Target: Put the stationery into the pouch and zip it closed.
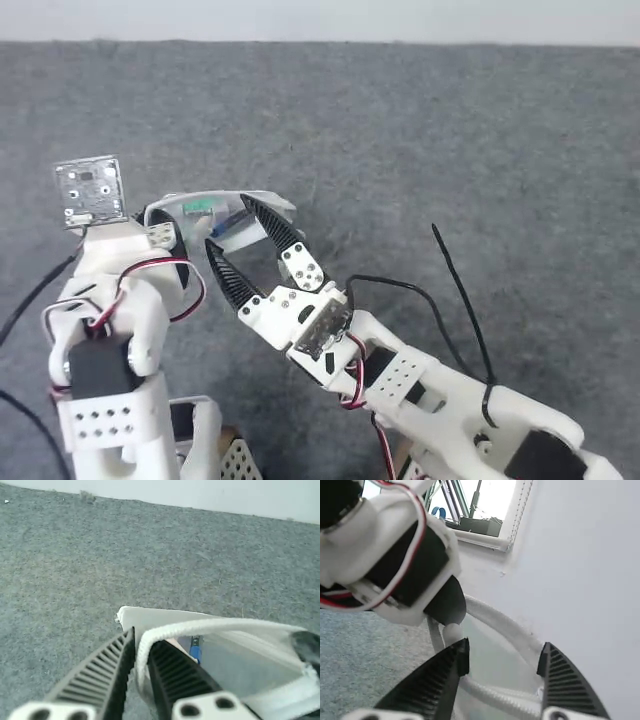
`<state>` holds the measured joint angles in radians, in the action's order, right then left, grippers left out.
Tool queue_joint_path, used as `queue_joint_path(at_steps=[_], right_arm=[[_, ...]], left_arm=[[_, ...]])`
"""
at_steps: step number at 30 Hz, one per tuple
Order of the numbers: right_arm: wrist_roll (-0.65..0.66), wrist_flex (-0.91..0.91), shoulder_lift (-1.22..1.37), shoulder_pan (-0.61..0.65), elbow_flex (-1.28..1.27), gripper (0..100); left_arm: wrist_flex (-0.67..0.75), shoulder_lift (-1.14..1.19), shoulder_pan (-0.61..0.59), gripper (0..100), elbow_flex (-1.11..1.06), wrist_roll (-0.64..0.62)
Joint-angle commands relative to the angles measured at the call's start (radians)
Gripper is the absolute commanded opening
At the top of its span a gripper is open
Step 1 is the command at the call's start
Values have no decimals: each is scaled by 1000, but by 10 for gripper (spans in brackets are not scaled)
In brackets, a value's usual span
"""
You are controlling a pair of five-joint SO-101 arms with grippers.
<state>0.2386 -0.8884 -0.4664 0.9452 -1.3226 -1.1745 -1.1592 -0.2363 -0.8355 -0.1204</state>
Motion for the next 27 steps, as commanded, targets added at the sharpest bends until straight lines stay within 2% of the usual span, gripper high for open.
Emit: queue_joint_path(at_steps=[1, 6, 9, 12, 18, 23, 27], right_arm=[[17, 13, 8, 2, 21, 223], [14, 21, -67, 2, 3, 221], [14, 53, -173, 2, -35, 221], [8, 209, -280, 2, -35, 221], [-69, 499, -461, 79, -35, 221], [-75, 759, -535, 111, 26, 221], [-75, 1024, -536, 111, 137, 221]], left_arm=[[37, -28, -11, 15, 15, 5], [38, -28, -20, 14, 15, 3], [68, -28, -130, 13, 18, -60], [89, -25, -221, 15, 18, -117], [87, -26, -224, 15, 18, -118], [89, -23, -232, 14, 18, -121], [97, -25, -299, 15, 19, -173]])
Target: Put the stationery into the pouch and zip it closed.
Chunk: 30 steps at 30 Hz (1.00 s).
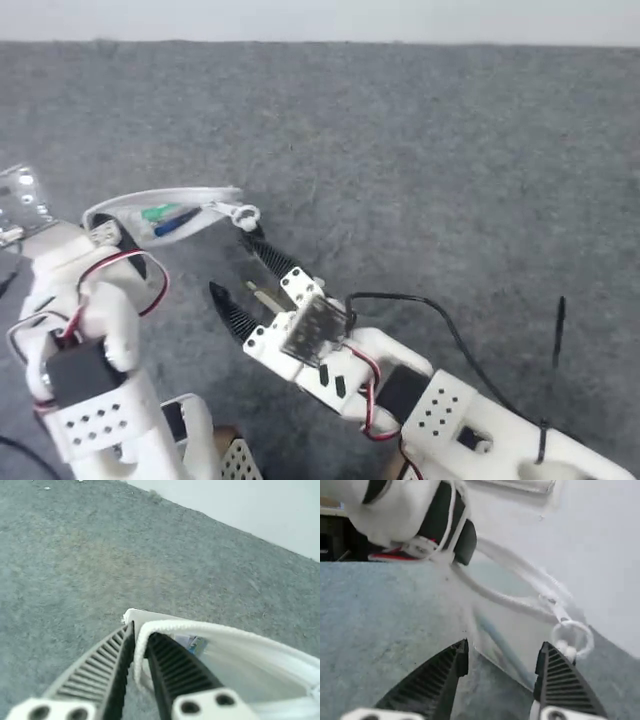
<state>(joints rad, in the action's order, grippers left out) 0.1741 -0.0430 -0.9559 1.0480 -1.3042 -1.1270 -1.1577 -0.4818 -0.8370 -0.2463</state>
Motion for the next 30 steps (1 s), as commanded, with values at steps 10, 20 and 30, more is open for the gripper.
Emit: queue_joint_path(at_steps=[10, 20, 30], right_arm=[[-55, 369, -16, 5, 199, 221], [-72, 380, 346, 4, 347, 220], [-72, 630, 702, 2, 621, 220]], left_arm=[[80, -28, -184, 15, 21, -84], [109, -28, -247, 15, 16, -86], [107, -28, -247, 15, 16, -86]])
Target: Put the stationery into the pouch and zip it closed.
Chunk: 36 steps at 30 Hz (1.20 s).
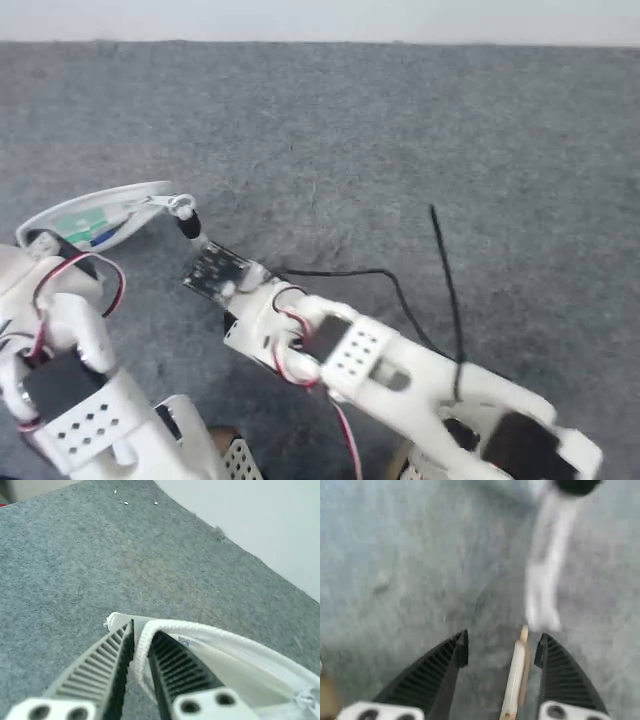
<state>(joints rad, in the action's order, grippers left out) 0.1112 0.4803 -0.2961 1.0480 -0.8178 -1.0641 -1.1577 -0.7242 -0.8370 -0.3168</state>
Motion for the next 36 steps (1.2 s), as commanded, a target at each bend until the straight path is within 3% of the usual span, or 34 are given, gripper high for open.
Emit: queue_joint_path(at_steps=[1, 10, 19, 21, 25, 28, 36], right_arm=[[-9, 145, 70, -1, 166, 220], [-6, 314, 280, -105, 390, 220], [-5, 340, 522, -111, 494, 219], [-5, 340, 561, -113, 509, 190], [-11, 338, 601, -114, 537, 0], [-11, 340, 598, -117, 539, 42], [-8, 433, 469, -111, 540, 6]], left_arm=[[44, -28, -5, 15, 15, -15], [44, -28, -2, 15, 15, -15], [49, -29, 2, 15, 4, -15], [49, -29, 2, 15, 4, -15], [49, -29, 2, 15, 4, -15], [49, -29, 3, 15, 4, -15], [49, -29, 3, 15, 4, -15]])
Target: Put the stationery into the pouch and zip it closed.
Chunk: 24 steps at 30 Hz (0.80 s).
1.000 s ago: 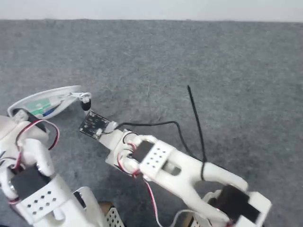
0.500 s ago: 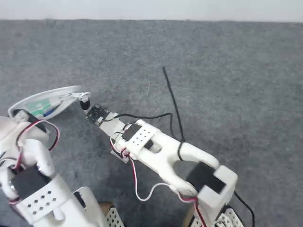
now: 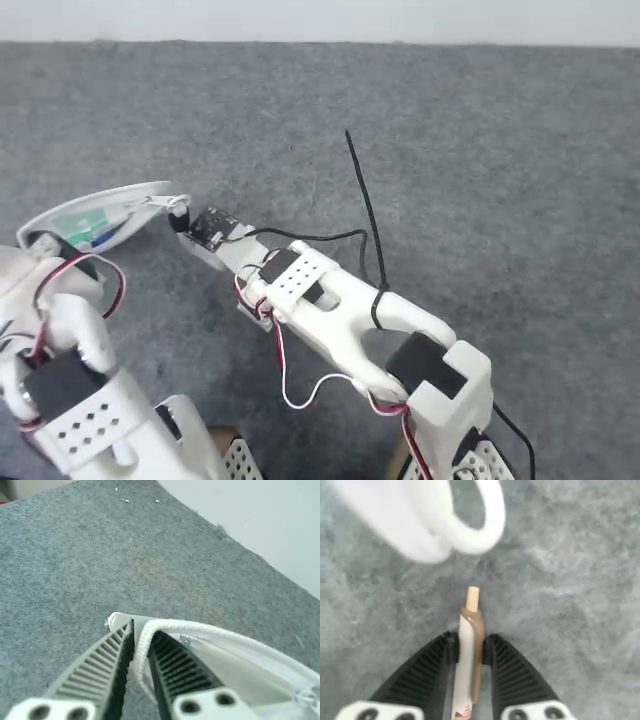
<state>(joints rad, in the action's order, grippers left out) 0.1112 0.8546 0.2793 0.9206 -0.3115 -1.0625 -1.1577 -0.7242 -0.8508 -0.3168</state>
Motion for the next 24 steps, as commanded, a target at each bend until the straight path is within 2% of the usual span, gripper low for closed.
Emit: queue_joint_path(at_steps=[1, 13, 20, 24], right_arm=[[-6, 85, -137, 16, 34, 6], [-5, 337, -567, 12, 12, 6], [-15, 337, -868, 15, -120, 6], [-118, 275, -1036, 13, -199, 6]], left_arm=[[48, -29, 3, 15, 18, -15], [48, -29, 3, 15, 18, -15], [48, -29, 3, 15, 18, -15], [48, -29, 3, 15, 18, -15]])
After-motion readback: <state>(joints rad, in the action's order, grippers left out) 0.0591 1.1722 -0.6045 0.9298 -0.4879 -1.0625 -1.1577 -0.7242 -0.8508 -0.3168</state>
